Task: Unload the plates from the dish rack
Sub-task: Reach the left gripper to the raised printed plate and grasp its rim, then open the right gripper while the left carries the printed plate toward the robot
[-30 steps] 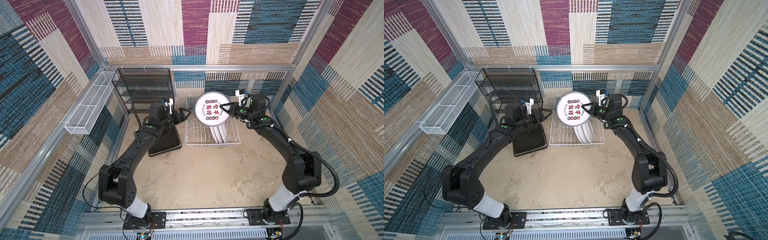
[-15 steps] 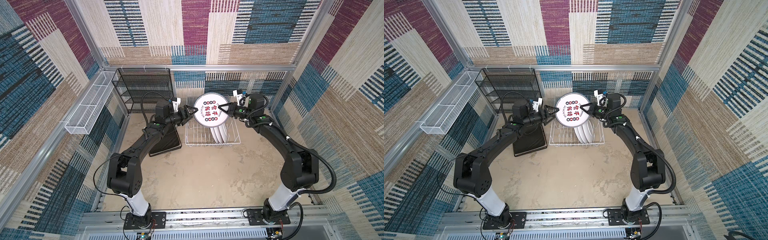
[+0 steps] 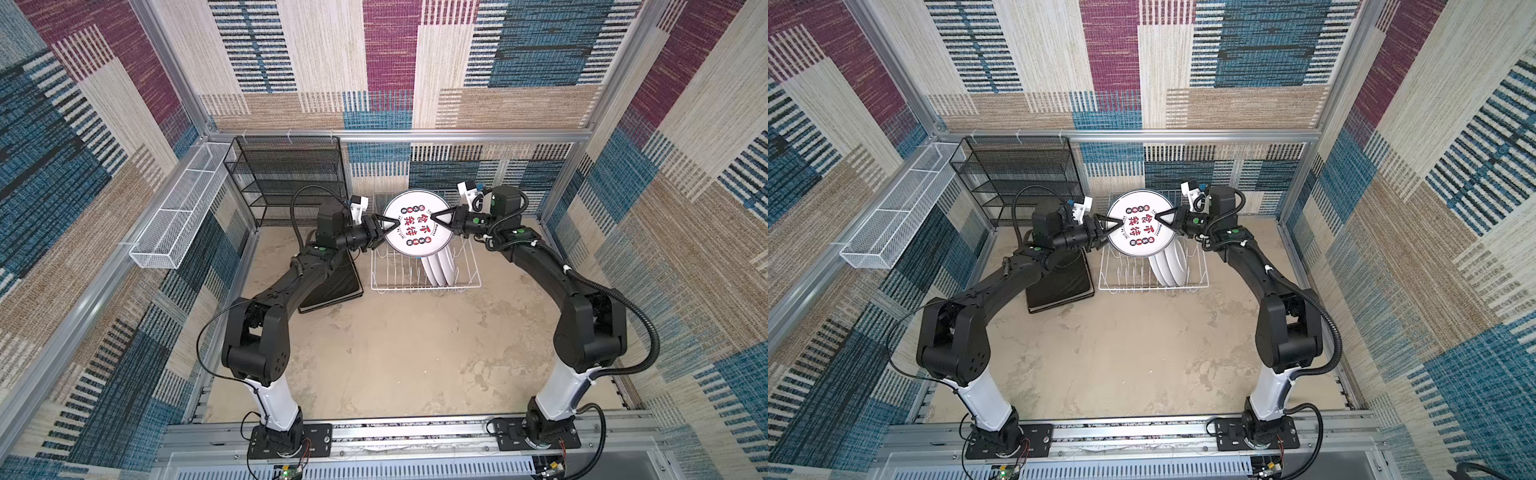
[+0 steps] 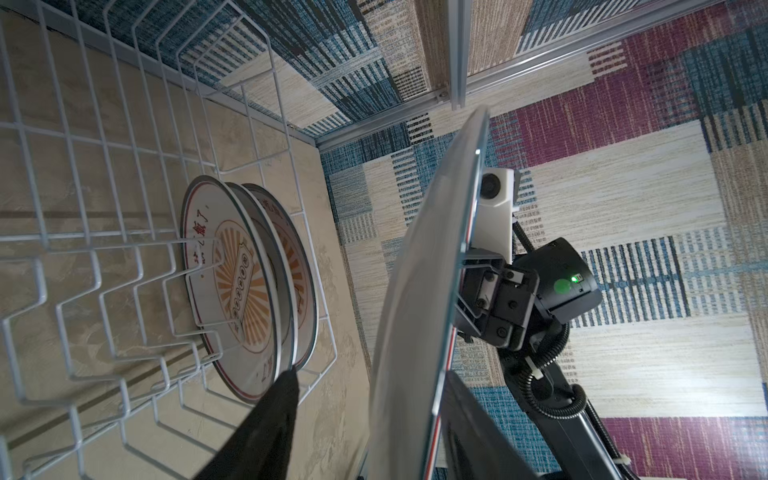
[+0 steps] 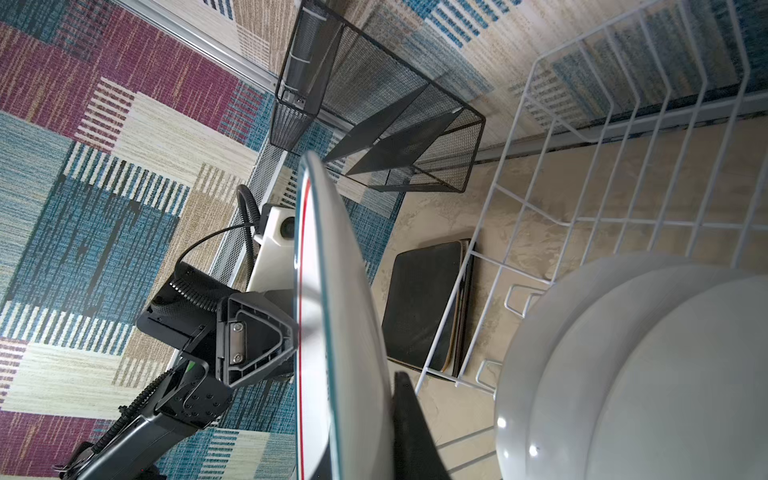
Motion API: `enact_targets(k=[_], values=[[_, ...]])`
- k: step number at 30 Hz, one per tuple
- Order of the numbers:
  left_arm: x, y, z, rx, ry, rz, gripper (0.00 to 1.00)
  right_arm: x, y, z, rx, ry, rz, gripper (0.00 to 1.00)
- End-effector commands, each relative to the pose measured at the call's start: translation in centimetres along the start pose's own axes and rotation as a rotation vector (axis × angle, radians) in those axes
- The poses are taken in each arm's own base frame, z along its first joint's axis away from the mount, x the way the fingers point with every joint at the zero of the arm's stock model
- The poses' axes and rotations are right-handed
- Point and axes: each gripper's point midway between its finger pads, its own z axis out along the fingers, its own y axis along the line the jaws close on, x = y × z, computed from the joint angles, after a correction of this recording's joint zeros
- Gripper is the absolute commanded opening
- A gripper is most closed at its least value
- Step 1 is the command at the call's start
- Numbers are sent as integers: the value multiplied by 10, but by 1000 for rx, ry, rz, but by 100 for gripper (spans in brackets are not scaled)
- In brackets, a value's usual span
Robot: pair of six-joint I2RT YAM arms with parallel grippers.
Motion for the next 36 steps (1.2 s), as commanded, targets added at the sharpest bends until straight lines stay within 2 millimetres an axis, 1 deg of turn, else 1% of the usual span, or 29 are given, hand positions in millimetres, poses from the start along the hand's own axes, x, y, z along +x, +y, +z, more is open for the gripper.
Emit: enact_targets(k=[1, 2, 7, 11, 15, 19, 20, 21, 22, 24, 26, 27, 28, 29, 32, 36], values=[[-3, -13, 3, 45, 6, 27, 49, 1, 10, 4, -40, 23, -15, 0], [-3, -12, 4, 43, 8, 23, 48, 3, 9, 6, -42, 31, -13, 0], [-1, -15, 5, 50, 16, 23, 32, 6, 8, 9, -36, 42, -6, 0], [1, -20, 4, 62, 25, 28, 16, 6, 8, 9, -35, 39, -3, 0], [2, -20, 3, 58, 32, 20, 0, 7, 7, 9, -36, 42, -1, 2], [3, -24, 0, 55, 31, 21, 0, 6, 9, 7, -35, 31, -8, 10], [3, -28, -2, 57, 29, 28, 0, 5, 10, 6, -31, 24, -17, 14], [2, -29, -4, 56, 27, 32, 0, 2, 11, 4, -21, 9, -28, 23], [2, -31, -5, 55, 25, 37, 0, 0, 11, 3, -7, -9, -41, 28], [2, -33, -9, 49, 21, 42, 0, -6, 14, -2, 20, -50, -75, 33], [2, -35, -13, 48, 15, 41, 0, -11, 16, -9, 54, -89, -116, 45], [1, -35, -15, 45, 12, 40, 0, -13, 18, -11, 68, -102, -136, 49], [3, -36, -17, 42, 9, 38, 0, -15, 19, -15, 85, -115, -163, 55], [4, -38, -20, 39, 6, 38, 0, -18, 22, -19, 104, -132, -197, 63], [9, -37, -30, 3, 1, 40, 0, -25, 27, -37, 179, -213, -306, 100], [17, -35, -49, -67, -5, 45, 0, -28, 43, -62, 247, -291, -502, 100]])
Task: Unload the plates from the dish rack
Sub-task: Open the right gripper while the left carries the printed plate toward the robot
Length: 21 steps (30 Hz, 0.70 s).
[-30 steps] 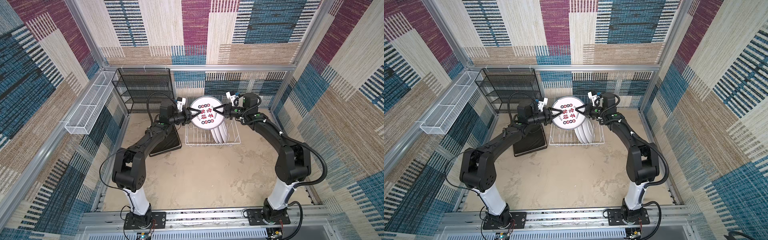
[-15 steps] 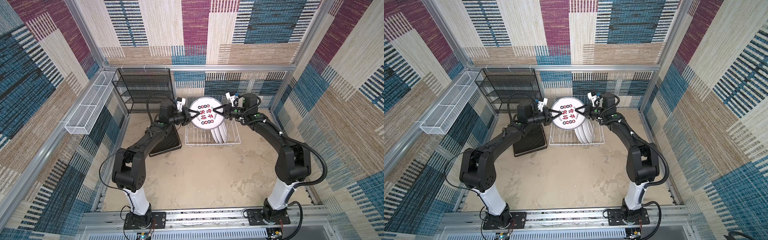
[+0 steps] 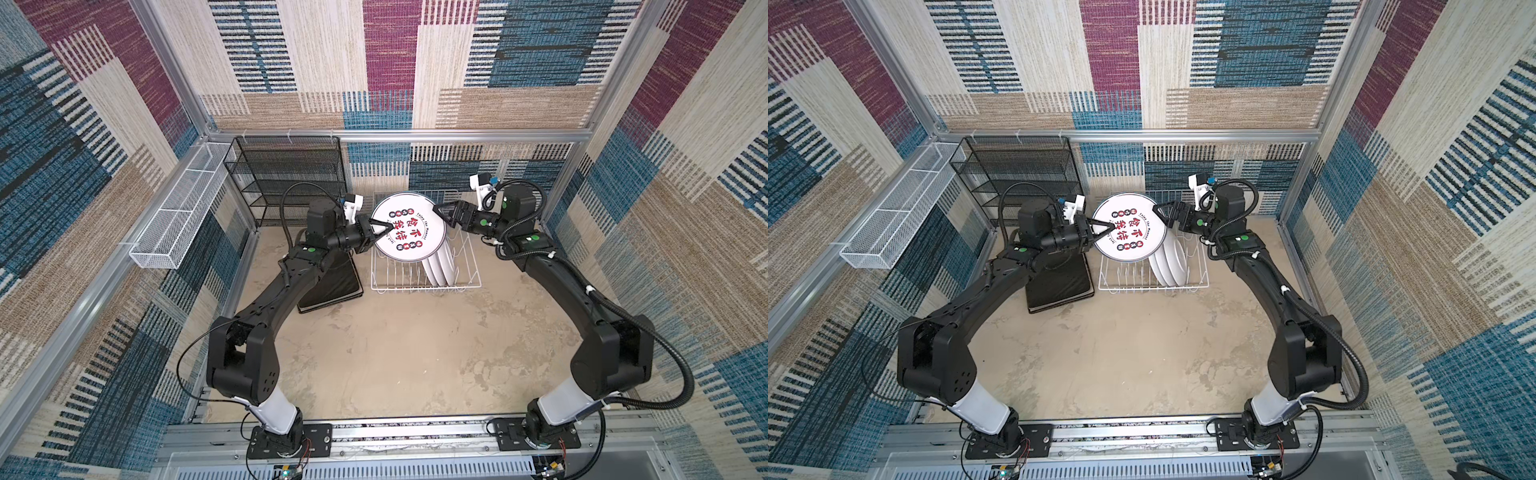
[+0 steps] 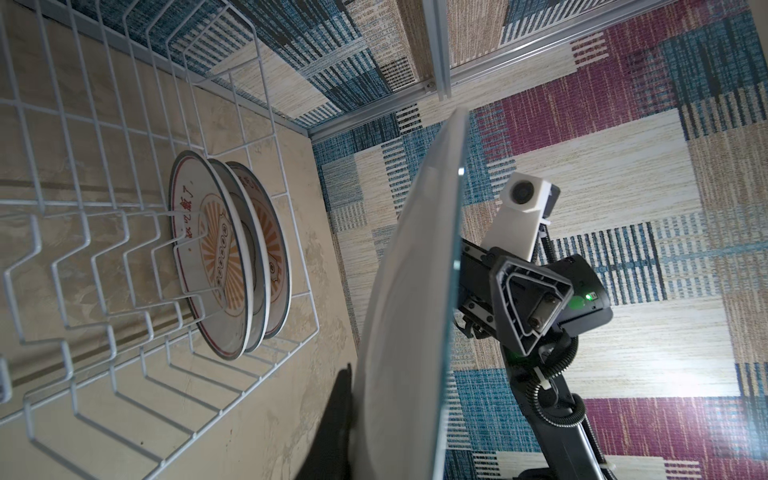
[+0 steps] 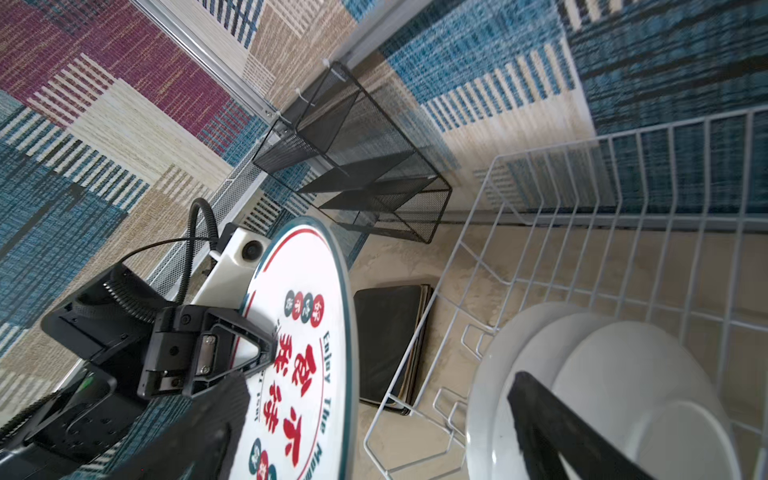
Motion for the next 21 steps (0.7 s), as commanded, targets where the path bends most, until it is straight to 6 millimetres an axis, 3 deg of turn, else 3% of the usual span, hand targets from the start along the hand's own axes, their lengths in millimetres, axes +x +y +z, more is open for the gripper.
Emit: enact_targets(k=[1, 5, 9, 21], values=[[8, -1, -16, -51, -5, 42, 0, -20, -1, -18, 98, -104, -242, 100], [19, 5, -39, -144, -26, 49, 0, -10, 7, -35, 107, -102, -461, 100], [38, 12, -64, -226, -18, 40, 0, 15, 18, -48, 64, -67, -645, 100], [118, 55, -118, -367, 10, -65, 0, 85, 42, -71, -26, 12, -1027, 100]])
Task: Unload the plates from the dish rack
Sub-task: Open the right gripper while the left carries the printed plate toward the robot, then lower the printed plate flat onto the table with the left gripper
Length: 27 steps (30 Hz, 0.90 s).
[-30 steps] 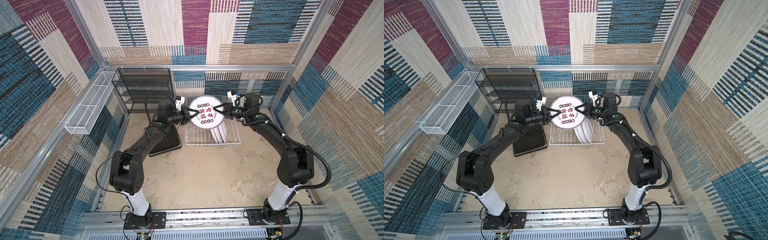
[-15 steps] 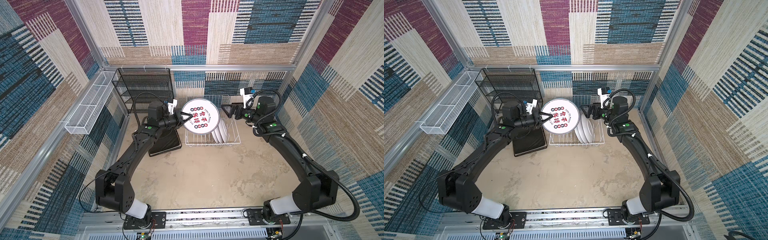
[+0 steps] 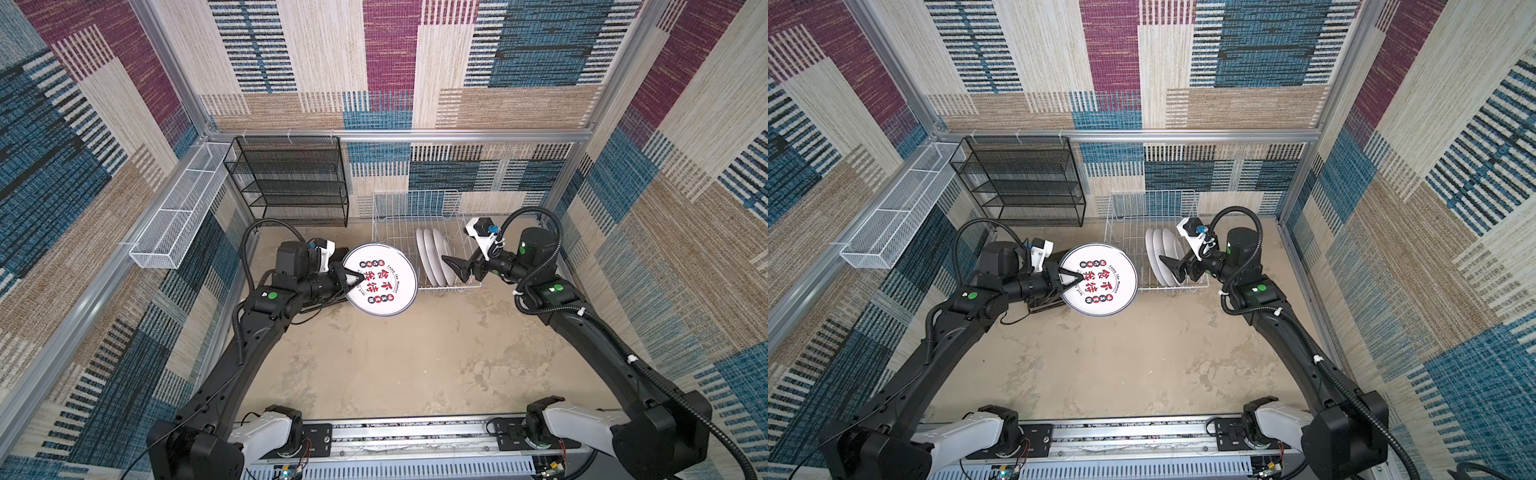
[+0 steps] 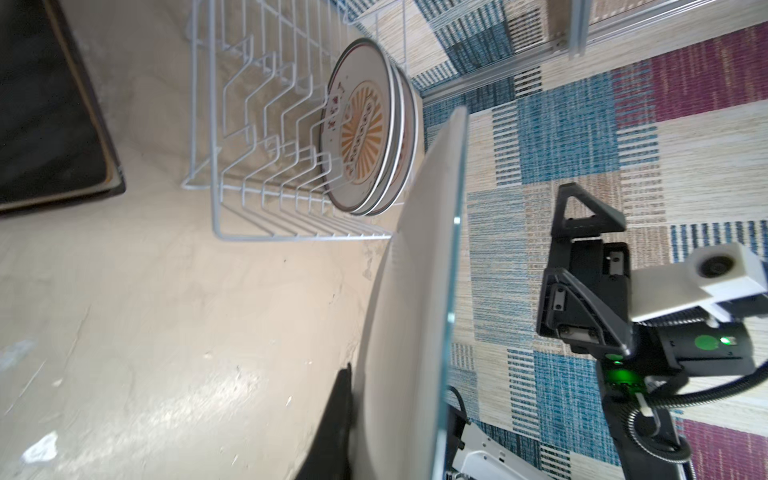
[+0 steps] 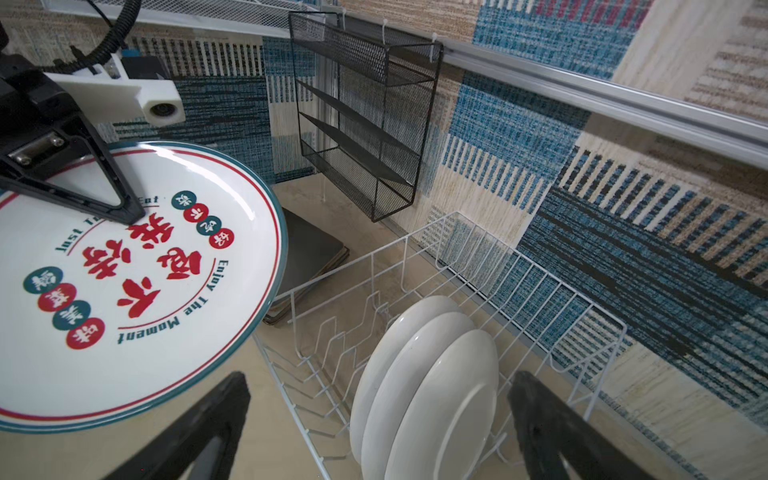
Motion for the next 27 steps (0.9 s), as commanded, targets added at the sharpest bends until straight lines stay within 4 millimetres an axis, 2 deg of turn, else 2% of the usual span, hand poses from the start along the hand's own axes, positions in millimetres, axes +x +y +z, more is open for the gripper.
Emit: enact_targets(k=[1, 12, 18, 23, 27], values=[[19, 16, -4, -28, 18, -20, 0, 2, 17, -5, -53, -10, -168, 100], [83, 82, 0, -125, 124, -139, 0, 11, 50, -16, -153, 0, -184, 100], [95, 105, 12, -163, 161, -157, 0, 30, 72, -20, -230, 34, -230, 100], [99, 114, 30, -164, 186, -166, 0, 41, 90, -20, -333, 58, -223, 100], [106, 127, 42, -199, 228, -153, 0, 46, 94, -14, -374, 87, -212, 100]])
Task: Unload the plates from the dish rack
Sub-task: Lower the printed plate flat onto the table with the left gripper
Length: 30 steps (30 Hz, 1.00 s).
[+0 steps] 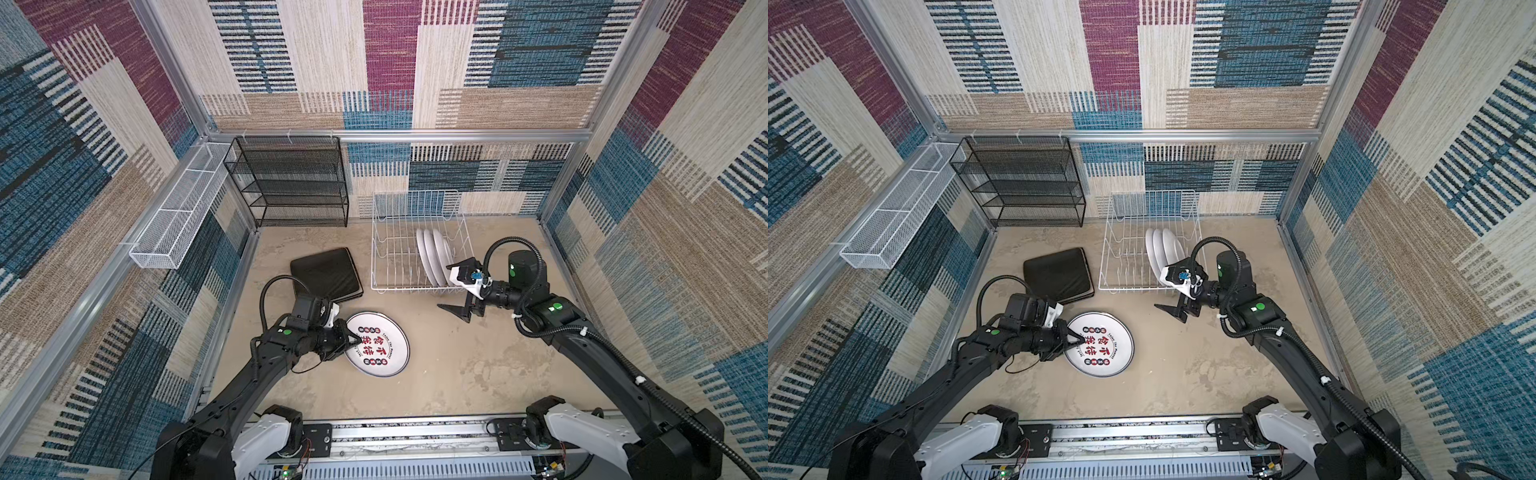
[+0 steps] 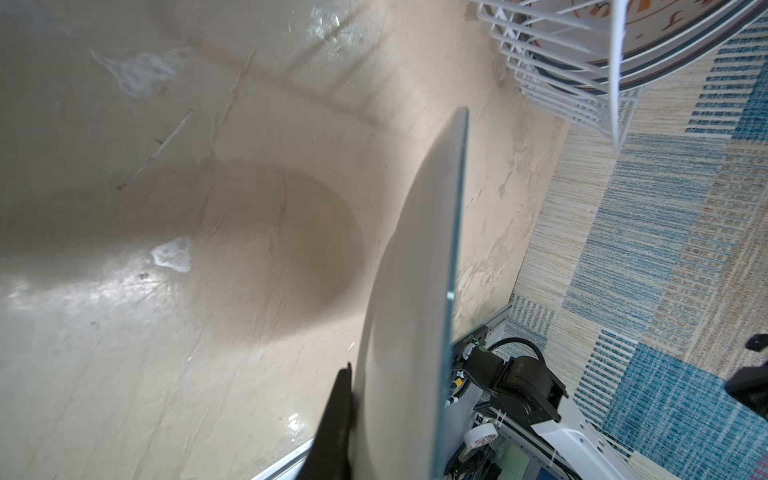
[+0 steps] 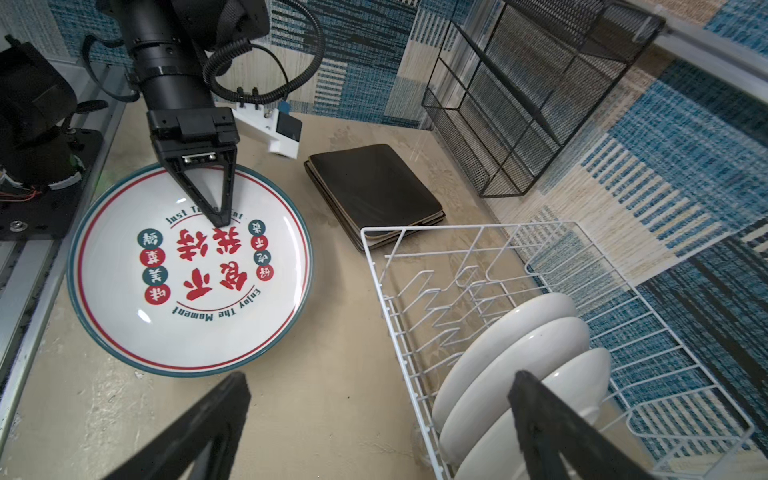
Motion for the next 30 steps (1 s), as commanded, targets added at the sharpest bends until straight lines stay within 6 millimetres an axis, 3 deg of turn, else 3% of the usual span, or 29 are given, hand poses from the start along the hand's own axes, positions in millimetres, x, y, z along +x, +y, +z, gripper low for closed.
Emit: enact_targets(k=[1, 14, 22, 25, 30], values=[[-8, -4, 11, 28, -10, 42, 0, 0, 5, 4, -49, 7, -14, 100], [-22, 5, 49, 38, 32, 45, 0, 23, 0, 17, -48, 94, 10, 100], [-25, 17, 62, -9, 64, 34, 2, 24, -2, 20, -45, 88, 10, 100], [-23, 27, 63, -59, 71, 28, 9, 27, -2, 23, -53, 100, 16, 100], [-25, 38, 64, -105, 56, 9, 33, 31, -5, 25, -44, 114, 9, 100]])
